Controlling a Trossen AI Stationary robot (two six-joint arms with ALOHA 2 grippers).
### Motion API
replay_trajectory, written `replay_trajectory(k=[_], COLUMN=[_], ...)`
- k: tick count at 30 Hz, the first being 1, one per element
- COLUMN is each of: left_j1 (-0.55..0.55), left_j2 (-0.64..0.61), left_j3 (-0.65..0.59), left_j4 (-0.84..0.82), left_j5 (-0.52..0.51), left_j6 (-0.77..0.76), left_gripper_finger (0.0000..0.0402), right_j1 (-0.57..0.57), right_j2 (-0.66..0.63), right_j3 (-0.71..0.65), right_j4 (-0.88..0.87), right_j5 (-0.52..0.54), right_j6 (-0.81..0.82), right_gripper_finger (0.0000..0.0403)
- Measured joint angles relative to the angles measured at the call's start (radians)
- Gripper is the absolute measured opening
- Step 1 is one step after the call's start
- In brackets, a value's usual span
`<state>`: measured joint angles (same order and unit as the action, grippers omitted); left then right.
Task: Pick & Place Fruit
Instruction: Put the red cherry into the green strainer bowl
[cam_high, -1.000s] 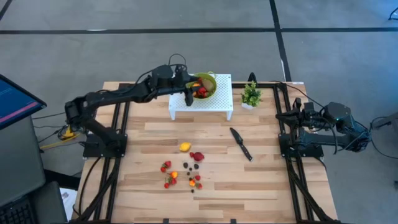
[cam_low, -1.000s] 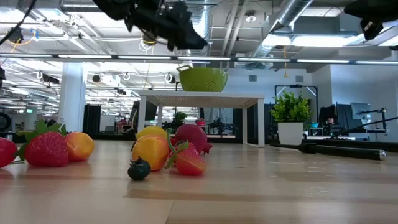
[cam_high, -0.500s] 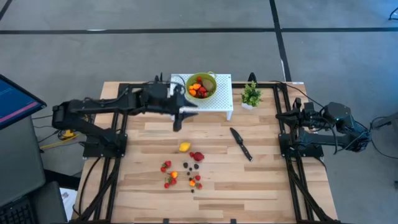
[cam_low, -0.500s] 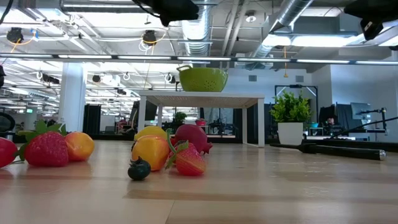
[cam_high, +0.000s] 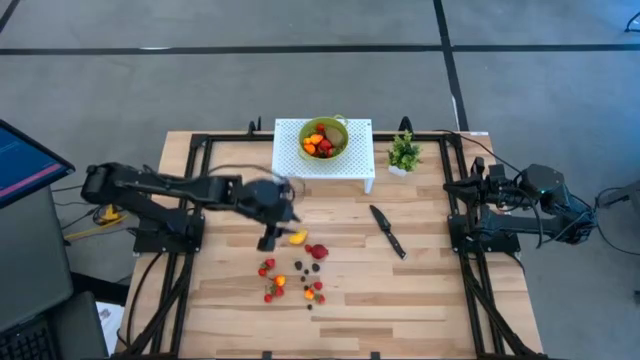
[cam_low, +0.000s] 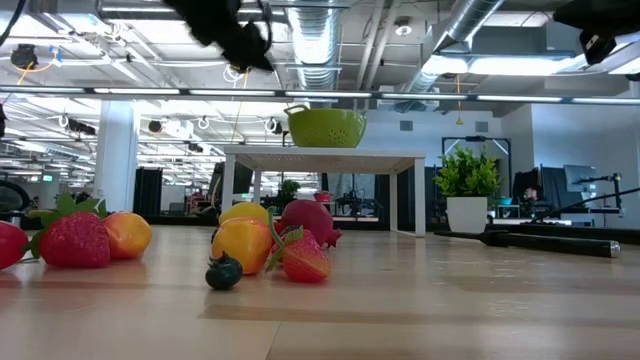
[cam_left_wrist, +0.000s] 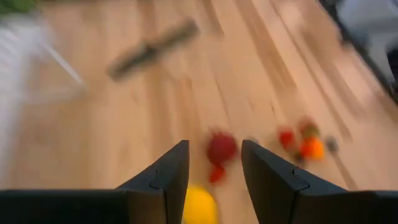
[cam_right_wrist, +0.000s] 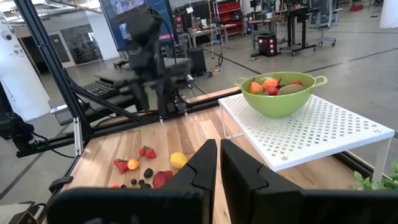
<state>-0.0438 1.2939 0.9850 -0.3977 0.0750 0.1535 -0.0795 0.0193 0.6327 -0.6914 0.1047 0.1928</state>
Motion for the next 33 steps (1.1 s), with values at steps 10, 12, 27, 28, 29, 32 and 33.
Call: replay_trajectory(k=[10, 12, 27, 28, 29, 32, 33], left_j1=[-0.194, -0.226, -0.382, -0.383, -0.383, -0.383, -0.383], left_j2=[0.001, 0.001, 0.001, 0.001, 0.001, 0.001, 0.001], left_j3=[-0.128, -0.146, -0.164, -0.164, -0.164, -0.164, -0.169], left_j4=[-0.027, -0.034, -0.033, -0.033, -0.033, -0.037, -0.034], left_j5=[0.000, 0.001, 0.001, 0.001, 0.001, 0.001, 0.001], left_j6=[0.005, 0.005, 0.003, 0.003, 0.003, 0.003, 0.003], left_gripper_finger=[0.0140, 0.0140, 0.0140, 0.0140, 0.0140, 0.0140, 0.0140], right_j1=[0.000, 0.000, 0.000, 0.000, 0.000, 0.000, 0.000], right_j2=[0.000, 0.000, 0.000, 0.000, 0.000, 0.000, 0.000], right_j3=[0.000, 0.000, 0.000, 0.000, 0.000, 0.000, 0.000], right_j4=[0.000, 0.000, 0.000, 0.000, 0.000, 0.000, 0.000], right_j5=[0.000, 0.000, 0.000, 0.000, 0.000, 0.000, 0.000], right_j6=[0.000, 0.000, 0.000, 0.000, 0.000, 0.000, 0.000], right_gripper_finger=[0.0017, 0.0017, 0.0017, 0.0017, 0.0017, 0.0017, 0.0017])
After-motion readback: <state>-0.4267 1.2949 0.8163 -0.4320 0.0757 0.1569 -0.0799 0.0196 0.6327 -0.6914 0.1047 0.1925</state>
